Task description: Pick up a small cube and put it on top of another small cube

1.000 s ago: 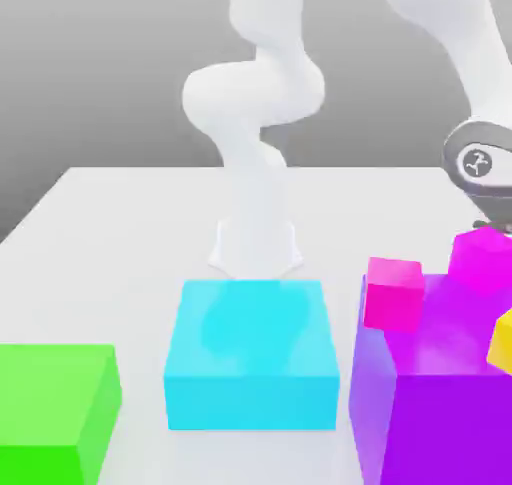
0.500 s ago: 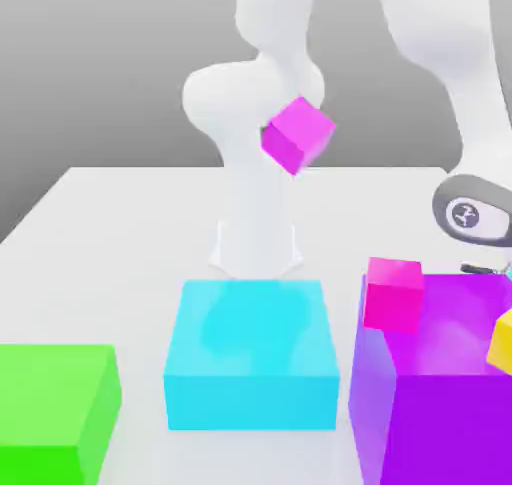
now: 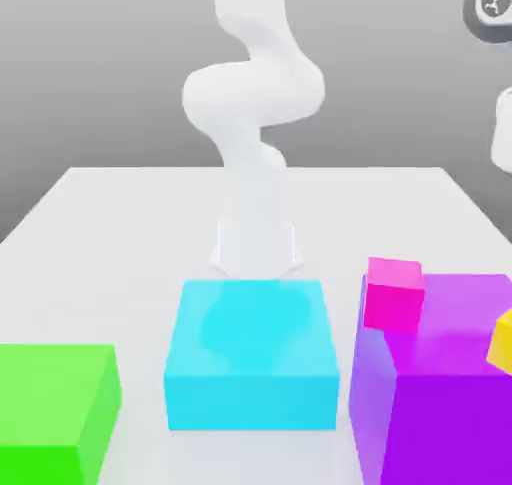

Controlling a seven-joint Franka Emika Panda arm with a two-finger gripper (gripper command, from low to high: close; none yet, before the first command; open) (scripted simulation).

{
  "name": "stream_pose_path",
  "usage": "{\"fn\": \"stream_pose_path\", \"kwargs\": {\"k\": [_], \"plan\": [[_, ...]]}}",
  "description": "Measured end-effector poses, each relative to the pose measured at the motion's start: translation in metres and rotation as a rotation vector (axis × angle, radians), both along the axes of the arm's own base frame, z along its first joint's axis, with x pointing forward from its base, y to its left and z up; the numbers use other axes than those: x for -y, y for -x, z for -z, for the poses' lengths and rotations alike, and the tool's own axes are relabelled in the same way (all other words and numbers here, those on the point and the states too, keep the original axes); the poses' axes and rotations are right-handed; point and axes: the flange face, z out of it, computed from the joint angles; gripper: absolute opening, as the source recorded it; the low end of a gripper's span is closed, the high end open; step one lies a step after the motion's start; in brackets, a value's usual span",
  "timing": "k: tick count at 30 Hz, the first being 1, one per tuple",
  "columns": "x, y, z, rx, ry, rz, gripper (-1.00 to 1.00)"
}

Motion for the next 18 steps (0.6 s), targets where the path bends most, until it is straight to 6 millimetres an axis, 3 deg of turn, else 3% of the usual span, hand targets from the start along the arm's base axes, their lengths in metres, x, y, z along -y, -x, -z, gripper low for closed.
{"fn": "stream_pose_path", "kwargs": {"k": [5, 9, 13, 18], "plan": [[0.036, -0.013, -0.045, 0.021, 0.001, -0.113, -1.00], [0.071, -0.029, -0.065, 0.022, 0.013, -0.194, -1.00], [0.109, -0.050, -0.071, 0.007, 0.037, -0.269, -1.00], [0.156, -0.080, -0.059, -0.035, 0.084, -0.360, -1.00]]}}
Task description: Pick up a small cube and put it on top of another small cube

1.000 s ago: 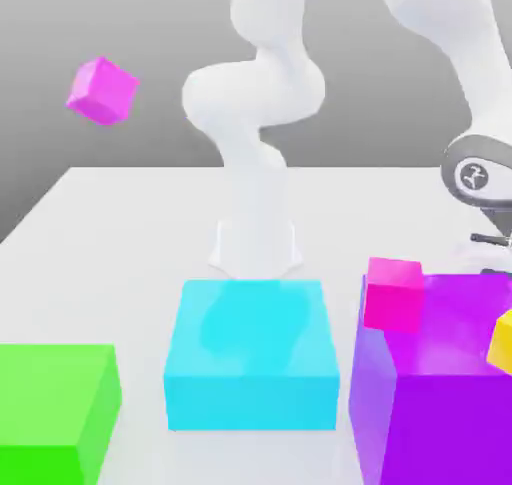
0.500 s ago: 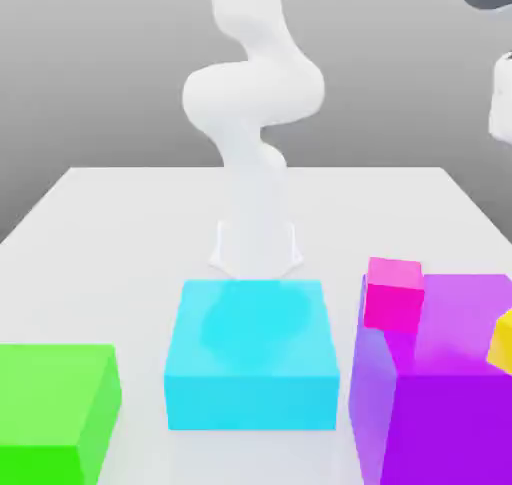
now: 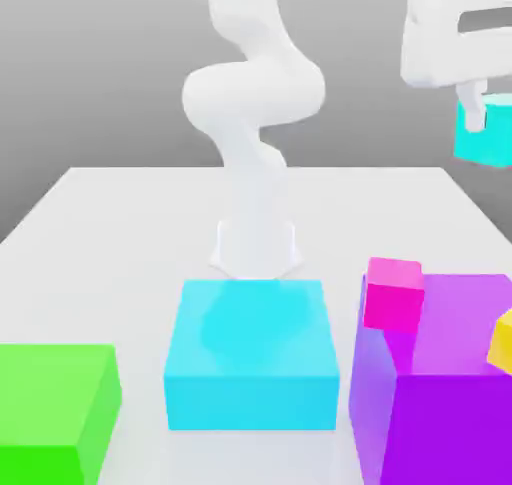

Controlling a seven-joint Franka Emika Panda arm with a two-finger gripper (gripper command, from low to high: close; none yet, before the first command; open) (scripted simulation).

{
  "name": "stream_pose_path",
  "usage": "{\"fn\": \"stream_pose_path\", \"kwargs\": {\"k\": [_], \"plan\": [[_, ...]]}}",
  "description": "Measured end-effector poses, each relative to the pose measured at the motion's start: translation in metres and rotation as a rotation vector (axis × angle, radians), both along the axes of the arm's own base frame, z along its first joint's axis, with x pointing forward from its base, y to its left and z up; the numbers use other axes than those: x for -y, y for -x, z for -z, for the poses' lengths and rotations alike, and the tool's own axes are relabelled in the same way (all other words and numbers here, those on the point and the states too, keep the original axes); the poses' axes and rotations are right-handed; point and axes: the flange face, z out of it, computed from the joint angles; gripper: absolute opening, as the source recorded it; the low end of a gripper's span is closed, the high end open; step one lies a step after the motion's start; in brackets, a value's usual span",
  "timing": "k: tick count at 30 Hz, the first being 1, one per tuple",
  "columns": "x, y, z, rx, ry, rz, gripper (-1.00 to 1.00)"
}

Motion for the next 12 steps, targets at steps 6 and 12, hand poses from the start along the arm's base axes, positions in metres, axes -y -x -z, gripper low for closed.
{"fn": "stream_pose_path", "kwargs": {"k": [6, 12], "plan": [[0.046, -0.030, 0.047, -0.058, 0.074, -0.091, -1.00], [0.048, -0.031, 0.090, -0.062, 0.078, -0.097, 1.00]]}}
